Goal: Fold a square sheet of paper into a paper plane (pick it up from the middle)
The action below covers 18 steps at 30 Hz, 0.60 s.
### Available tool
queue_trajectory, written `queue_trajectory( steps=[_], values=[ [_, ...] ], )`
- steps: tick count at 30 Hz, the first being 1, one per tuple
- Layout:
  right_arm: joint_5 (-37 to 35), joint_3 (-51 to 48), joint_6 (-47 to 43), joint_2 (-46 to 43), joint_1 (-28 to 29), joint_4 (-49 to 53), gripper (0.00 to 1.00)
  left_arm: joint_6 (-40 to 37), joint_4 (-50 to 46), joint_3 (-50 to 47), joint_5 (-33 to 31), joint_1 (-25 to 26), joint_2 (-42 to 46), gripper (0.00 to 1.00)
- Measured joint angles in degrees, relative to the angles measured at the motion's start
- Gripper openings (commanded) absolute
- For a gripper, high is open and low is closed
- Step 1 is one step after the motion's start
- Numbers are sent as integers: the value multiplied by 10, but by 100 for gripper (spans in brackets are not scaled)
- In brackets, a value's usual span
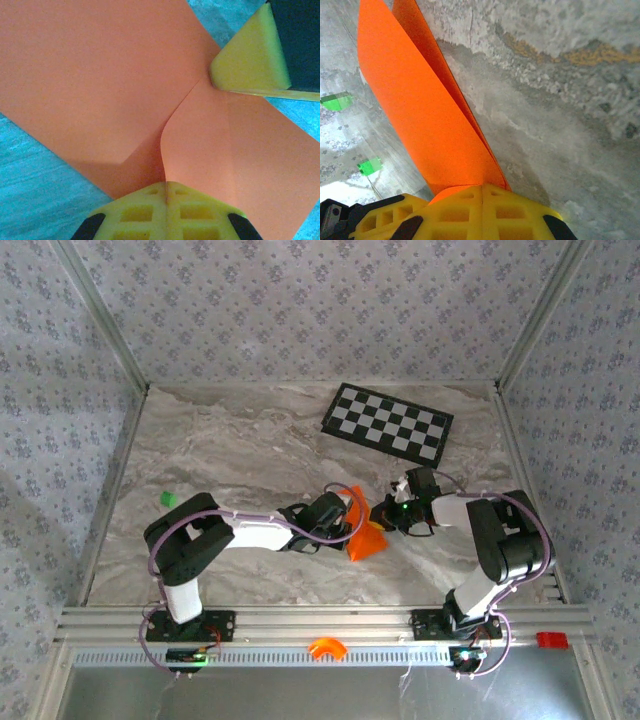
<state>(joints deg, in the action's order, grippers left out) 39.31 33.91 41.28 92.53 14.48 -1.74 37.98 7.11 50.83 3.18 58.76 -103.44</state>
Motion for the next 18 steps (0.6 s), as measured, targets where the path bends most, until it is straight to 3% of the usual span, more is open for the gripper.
queue_trajectory(
  steps=[18],
  values=[
    [-76,5,-28,-34,-4,34,0,0,2,1,0,0,-2,2]
  ],
)
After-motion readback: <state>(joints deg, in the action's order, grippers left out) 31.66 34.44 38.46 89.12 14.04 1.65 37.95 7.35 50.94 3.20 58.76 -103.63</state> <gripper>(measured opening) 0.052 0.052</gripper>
